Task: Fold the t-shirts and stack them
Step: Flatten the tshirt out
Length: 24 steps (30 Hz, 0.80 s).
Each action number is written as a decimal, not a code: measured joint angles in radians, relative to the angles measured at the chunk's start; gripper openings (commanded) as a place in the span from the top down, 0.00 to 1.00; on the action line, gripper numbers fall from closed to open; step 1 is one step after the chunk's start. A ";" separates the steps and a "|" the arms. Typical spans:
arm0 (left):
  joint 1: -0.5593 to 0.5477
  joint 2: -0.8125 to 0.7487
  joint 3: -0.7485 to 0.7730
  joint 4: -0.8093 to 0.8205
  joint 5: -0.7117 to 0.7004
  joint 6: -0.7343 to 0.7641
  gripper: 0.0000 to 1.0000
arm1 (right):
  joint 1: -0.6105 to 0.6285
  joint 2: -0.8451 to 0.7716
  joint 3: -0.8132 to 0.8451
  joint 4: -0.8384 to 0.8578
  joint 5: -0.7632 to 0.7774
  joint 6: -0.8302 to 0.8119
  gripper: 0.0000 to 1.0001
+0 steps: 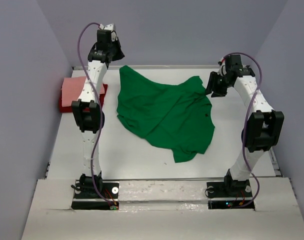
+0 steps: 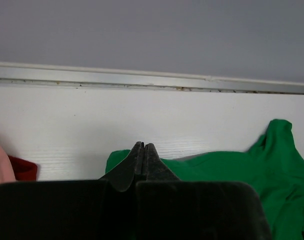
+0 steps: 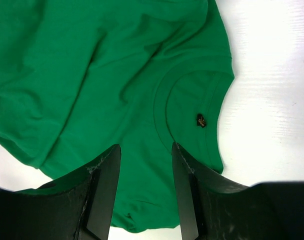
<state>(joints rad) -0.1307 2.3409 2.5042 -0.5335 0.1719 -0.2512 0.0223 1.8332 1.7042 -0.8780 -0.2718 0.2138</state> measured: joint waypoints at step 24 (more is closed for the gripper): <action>-0.087 -0.530 -0.731 0.062 -0.248 -0.068 0.73 | 0.241 -0.522 -0.714 0.163 0.003 0.252 0.32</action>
<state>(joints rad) -0.2176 1.8111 1.7733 -0.4713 -0.0761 -0.3187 0.2630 1.3109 0.9901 -0.7155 -0.2691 0.4660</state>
